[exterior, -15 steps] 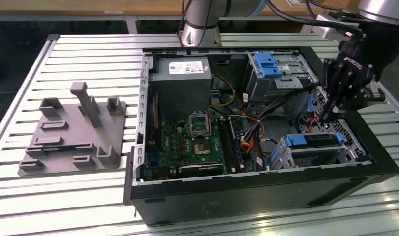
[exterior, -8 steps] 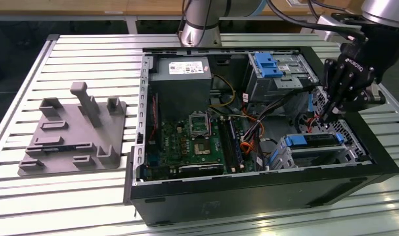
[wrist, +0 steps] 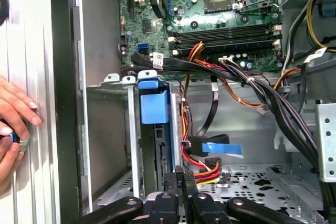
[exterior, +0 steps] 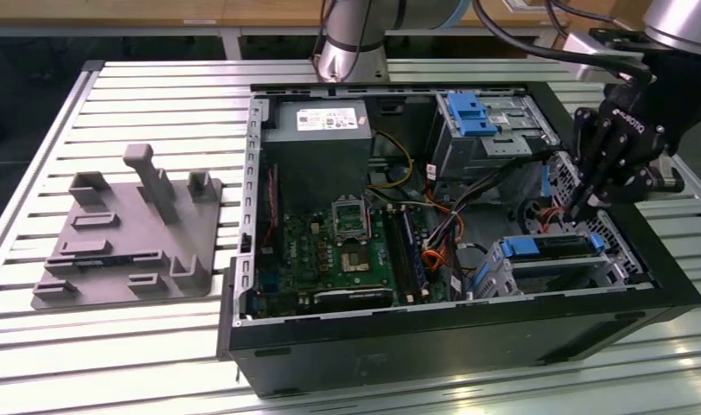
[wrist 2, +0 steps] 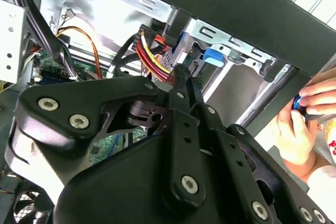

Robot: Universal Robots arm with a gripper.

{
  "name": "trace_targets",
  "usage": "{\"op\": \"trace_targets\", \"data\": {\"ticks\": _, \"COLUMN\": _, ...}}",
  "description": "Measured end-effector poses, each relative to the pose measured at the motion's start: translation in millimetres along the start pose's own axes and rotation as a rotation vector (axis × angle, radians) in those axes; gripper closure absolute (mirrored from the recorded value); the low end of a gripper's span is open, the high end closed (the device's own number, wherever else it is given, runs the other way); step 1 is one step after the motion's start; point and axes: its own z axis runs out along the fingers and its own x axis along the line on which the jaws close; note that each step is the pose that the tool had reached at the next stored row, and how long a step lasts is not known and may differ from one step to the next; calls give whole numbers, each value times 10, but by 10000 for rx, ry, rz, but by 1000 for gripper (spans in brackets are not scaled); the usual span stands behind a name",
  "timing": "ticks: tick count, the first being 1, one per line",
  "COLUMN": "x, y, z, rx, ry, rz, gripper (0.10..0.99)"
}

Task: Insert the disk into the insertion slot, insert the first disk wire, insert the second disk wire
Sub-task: 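Insert the first disk wire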

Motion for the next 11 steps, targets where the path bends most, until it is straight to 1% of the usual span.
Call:
{"op": "trace_targets", "data": {"ticks": 2, "x": 23, "y": -2, "z": 3, "rx": -2, "ry": -45, "rz": -3, "gripper": 922}}
{"op": "trace_targets", "data": {"ticks": 3, "x": 36, "y": -3, "z": 6, "rx": -2, "ry": -101, "rz": -4, "gripper": 922}}
{"op": "trace_targets", "data": {"ticks": 5, "x": 64, "y": -5, "z": 10, "rx": 10, "ry": -263, "rz": -7, "gripper": 922}}
{"op": "trace_targets", "data": {"ticks": 9, "x": 117, "y": -10, "z": 18, "rx": 26, "ry": -676, "rz": -19, "gripper": 922}}
{"op": "trace_targets", "data": {"ticks": 10, "x": 133, "y": -12, "z": 21, "rx": 24, "ry": -761, "rz": -22, "gripper": 922}}
{"op": "trace_targets", "data": {"ticks": 11, "x": 151, "y": -13, "z": 24, "rx": 22, "ry": -830, "rz": -24, "gripper": 922}}
